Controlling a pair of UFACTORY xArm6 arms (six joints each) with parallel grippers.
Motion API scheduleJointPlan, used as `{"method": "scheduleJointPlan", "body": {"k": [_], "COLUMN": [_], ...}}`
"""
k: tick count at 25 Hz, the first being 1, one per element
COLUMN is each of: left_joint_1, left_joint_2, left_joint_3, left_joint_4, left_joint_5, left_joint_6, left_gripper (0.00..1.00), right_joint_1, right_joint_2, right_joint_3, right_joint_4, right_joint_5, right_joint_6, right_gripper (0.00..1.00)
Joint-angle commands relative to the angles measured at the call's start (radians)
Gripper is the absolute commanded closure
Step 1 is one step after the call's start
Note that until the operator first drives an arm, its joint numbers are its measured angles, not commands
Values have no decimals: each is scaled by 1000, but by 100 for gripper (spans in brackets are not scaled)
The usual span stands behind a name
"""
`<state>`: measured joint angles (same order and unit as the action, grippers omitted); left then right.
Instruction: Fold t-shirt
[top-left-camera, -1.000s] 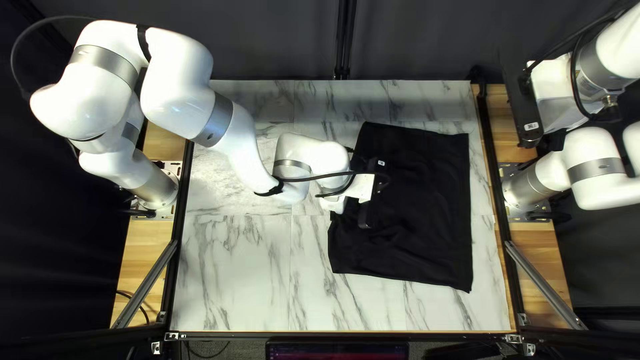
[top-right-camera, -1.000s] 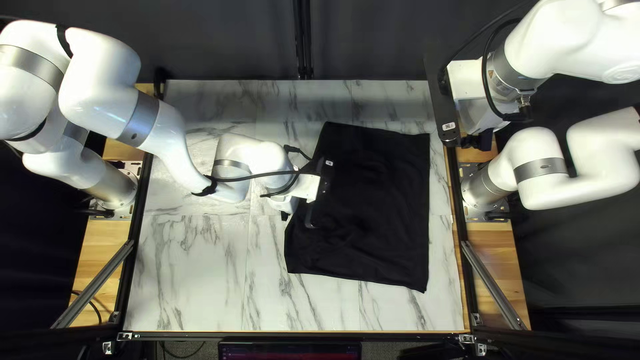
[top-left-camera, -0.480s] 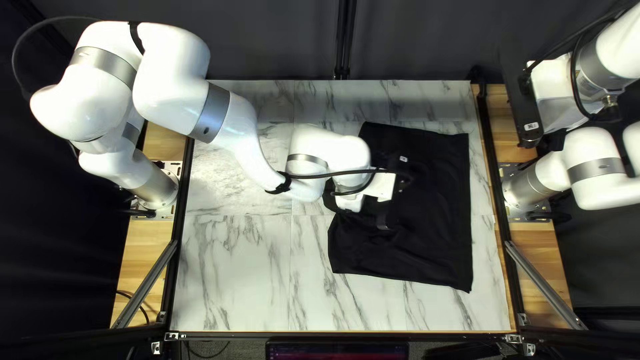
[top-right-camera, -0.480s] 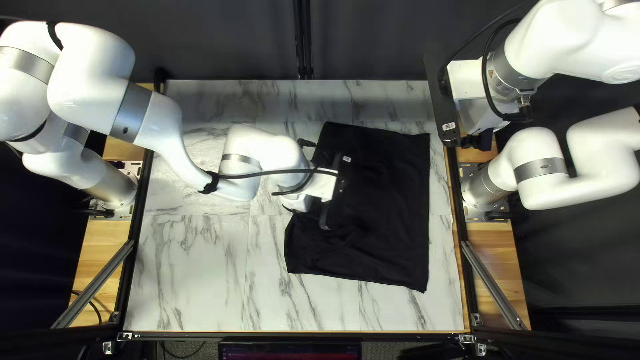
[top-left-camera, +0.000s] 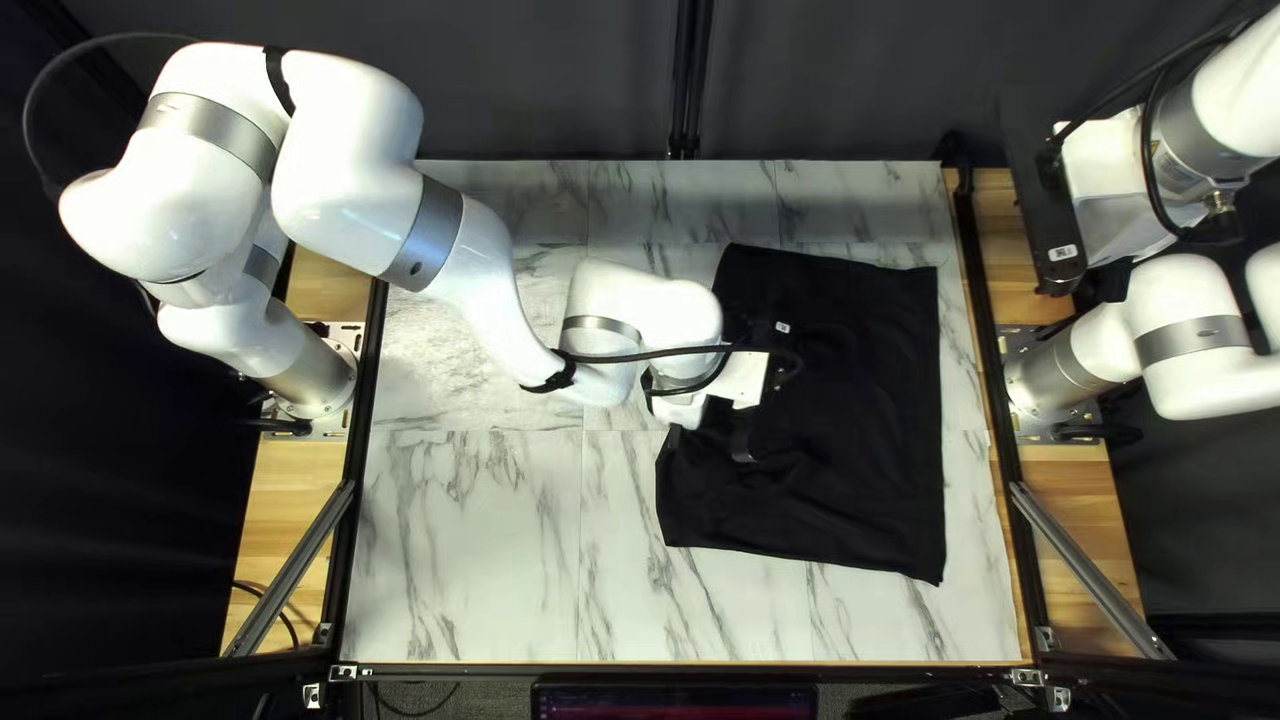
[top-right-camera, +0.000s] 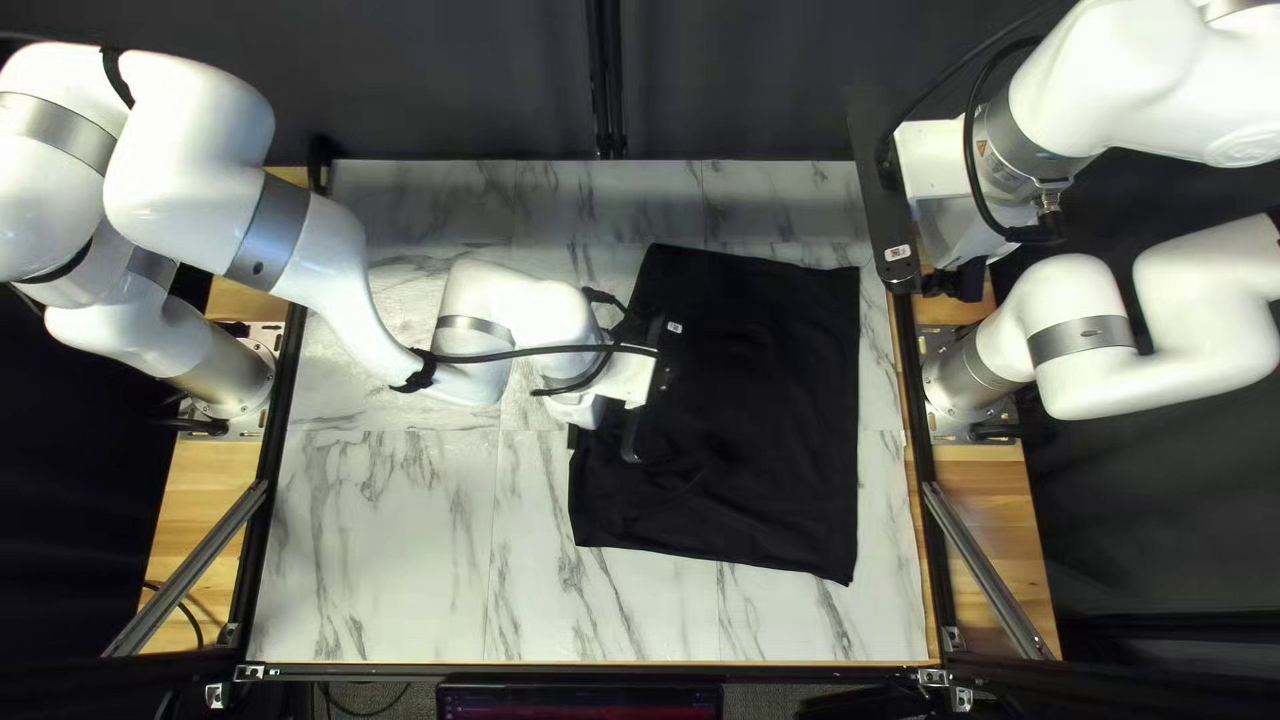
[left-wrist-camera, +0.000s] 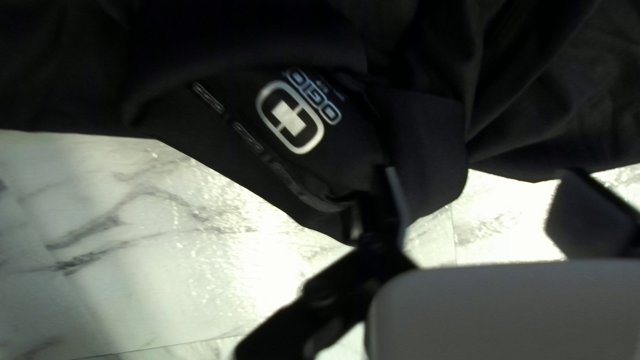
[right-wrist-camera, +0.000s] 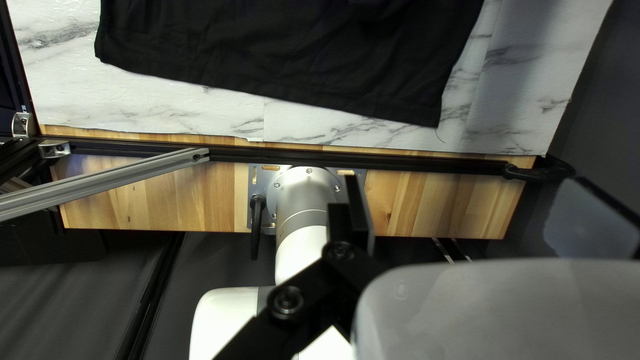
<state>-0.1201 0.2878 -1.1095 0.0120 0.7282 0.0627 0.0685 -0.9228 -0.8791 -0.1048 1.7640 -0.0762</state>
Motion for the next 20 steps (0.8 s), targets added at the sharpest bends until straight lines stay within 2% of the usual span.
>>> {"method": "scheduleJointPlan", "body": {"k": [1,2,3,4,5,6,7,20], "left_joint_1": [6,11,14,18,21,23,25,24], "left_joint_2": [4,8,13,19,24,27,30,26], "left_joint_3": [25,31,34,35,36,37,37,5], "left_joint_4": [-19,-26,-33,-41,-49,-54,-61,-55], "left_joint_5": [-26,-35,-40,-45,-49,-50,-51,-10], "left_joint_6": [6,13,21,29,36,40,46,45], "left_gripper": [4,12,23,26,41,64,98,100], "right_joint_1": [0,0,0,0,0,0,0,0], "right_joint_2": [0,0,0,0,0,0,0,0], "right_joint_3": [0,0,0,0,0,0,0,0], "right_joint_4": [0,0,0,0,0,0,0,0], "right_joint_5": [0,0,0,0,0,0,0,0], "right_joint_6": [0,0,0,0,0,0,0,0], "right_gripper": [0,0,0,0,0,0,0,0]}}
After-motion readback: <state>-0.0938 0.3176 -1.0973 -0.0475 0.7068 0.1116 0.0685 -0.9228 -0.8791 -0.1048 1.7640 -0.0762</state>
